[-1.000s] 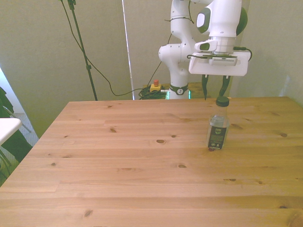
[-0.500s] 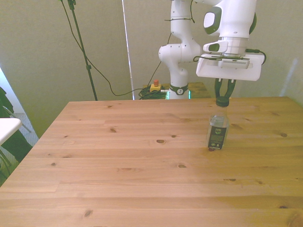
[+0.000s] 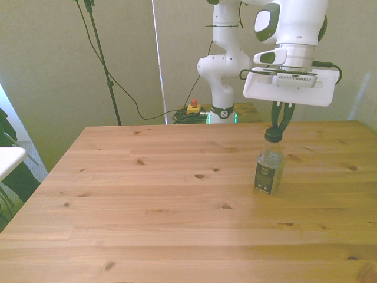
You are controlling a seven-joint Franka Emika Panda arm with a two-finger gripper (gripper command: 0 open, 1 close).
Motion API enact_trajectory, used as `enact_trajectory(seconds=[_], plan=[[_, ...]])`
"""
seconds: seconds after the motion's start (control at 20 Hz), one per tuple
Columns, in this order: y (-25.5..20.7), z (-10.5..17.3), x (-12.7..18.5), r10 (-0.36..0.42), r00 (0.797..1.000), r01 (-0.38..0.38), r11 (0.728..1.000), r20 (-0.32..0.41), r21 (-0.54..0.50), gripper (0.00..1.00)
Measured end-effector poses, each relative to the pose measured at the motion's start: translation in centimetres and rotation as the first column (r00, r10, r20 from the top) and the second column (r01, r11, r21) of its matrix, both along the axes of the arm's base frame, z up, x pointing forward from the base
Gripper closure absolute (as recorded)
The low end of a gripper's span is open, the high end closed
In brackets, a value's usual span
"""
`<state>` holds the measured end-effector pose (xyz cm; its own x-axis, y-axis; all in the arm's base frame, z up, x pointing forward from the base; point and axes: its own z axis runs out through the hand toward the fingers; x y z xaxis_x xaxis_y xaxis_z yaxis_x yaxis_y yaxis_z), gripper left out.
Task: Knock down the bottle
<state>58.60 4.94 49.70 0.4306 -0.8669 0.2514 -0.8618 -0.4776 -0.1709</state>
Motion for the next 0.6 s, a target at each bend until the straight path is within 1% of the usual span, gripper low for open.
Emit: enact_trajectory(seconds=[0.3,0.45,0.6], plan=[[-5.6,0.1,3.9,-0.09,0.996,0.091,0.996,0.023,-0.005,1.0],[-7.9,0.1,5.4,-0.122,0.992,0.123,0.992,0.035,-0.01,1.0],[-9.2,-0.5,6.5,-0.14,0.989,0.141,0.99,0.035,-0.014,1.0]])
